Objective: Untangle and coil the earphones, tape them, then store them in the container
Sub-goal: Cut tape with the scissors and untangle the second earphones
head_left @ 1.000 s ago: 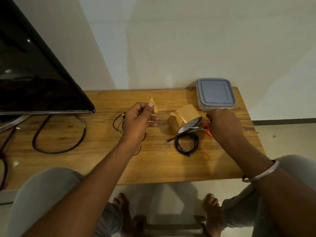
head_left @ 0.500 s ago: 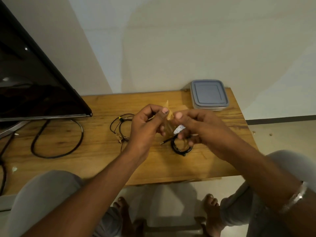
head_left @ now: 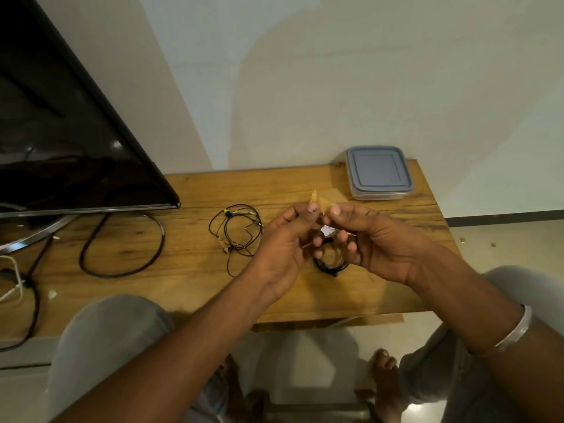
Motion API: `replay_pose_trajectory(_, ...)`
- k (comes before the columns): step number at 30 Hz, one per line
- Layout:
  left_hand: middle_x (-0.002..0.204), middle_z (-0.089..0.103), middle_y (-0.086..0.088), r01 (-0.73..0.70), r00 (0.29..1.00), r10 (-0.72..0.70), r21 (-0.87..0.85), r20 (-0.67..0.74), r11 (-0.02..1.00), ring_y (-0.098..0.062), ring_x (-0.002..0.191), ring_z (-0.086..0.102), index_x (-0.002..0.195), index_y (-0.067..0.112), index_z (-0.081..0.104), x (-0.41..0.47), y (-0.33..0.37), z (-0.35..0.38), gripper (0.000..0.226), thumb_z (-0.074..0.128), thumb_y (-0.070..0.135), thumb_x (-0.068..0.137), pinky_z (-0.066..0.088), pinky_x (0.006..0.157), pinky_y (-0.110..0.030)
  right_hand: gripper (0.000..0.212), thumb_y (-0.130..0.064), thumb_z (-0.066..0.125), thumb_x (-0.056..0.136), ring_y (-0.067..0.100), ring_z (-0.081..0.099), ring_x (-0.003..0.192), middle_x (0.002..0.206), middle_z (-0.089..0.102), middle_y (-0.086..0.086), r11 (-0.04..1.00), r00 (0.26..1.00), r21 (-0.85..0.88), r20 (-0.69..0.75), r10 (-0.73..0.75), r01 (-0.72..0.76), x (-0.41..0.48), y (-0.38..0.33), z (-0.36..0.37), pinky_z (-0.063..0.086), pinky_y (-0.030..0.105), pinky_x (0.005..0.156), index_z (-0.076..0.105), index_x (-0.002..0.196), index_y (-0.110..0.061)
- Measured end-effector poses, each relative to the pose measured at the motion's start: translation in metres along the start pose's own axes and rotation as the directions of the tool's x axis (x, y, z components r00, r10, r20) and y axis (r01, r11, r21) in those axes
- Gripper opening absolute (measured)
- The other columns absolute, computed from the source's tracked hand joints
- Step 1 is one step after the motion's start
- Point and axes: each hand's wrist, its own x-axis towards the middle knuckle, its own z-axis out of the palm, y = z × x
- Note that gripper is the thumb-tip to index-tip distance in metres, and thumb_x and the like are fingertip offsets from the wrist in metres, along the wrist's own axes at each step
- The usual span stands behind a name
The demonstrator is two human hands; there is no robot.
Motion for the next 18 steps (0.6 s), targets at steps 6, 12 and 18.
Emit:
replay_pose_trajectory(6, 0.098, 0.069, -0.004, 0.063, 0.985, -0.063, 0.004, 0.16, 0.998, -0.015, 0.07, 0.062, 0.118, 0.006, 0.062, -0.002, 0.017, -0.015, 0.042, 0.057, 0.036, 0.089, 0.052, 0.056, -0.027, 0.018, -0.023, 0.073, 0.083, 0.005, 0.056, 0.054, 0.073, 0.066, -0.004, 0.994, 0.985, 0.035, -0.142, -0.097, 0.103, -0.012, -0.02, -0.017, 0.047, 0.014, 0.044, 0.066, 0.096, -0.012)
replay_pose_trajectory(12, 0.099, 0.071, 0.003, 0.007, 0.993, 0.114, 0.992, -0.022, 0.124, -0.015, 0.089, 0.065, 0.098, 0.022, 0.07, 0.013, -0.02, -0.049, 0.018, 0.066, 0.039, 0.093, 0.056, 0.076, -0.035, 0.009, -0.017, 0.075, 0.088, 0.01, 0.064, 0.059, 0.084, 0.07, 0.004, 0.921, 0.859, -0.368, -0.423, -0.288, 0.128, -0.016, -0.028, -0.046, 0.054, 0.022, 0.051, 0.072, 0.095, -0.011)
replay_pose_trajectory(18, 0.112, 0.064, -0.003, -0.138, 0.961, 0.236, 0.99, 0.144, -0.041, -0.022, 0.104, 0.06, 0.113, 0.018, 0.072, 0.043, -0.052, -0.04, 0.038, 0.058, 0.047, 0.092, 0.055, 0.084, -0.042, 0.005, -0.014, 0.074, 0.09, 0.009, 0.064, 0.058, 0.082, 0.07, 0.007, 0.789, 0.831, -0.607, -0.386, -0.4, 0.097, -0.008, -0.025, -0.058, 0.054, 0.021, 0.049, 0.07, 0.087, -0.012)
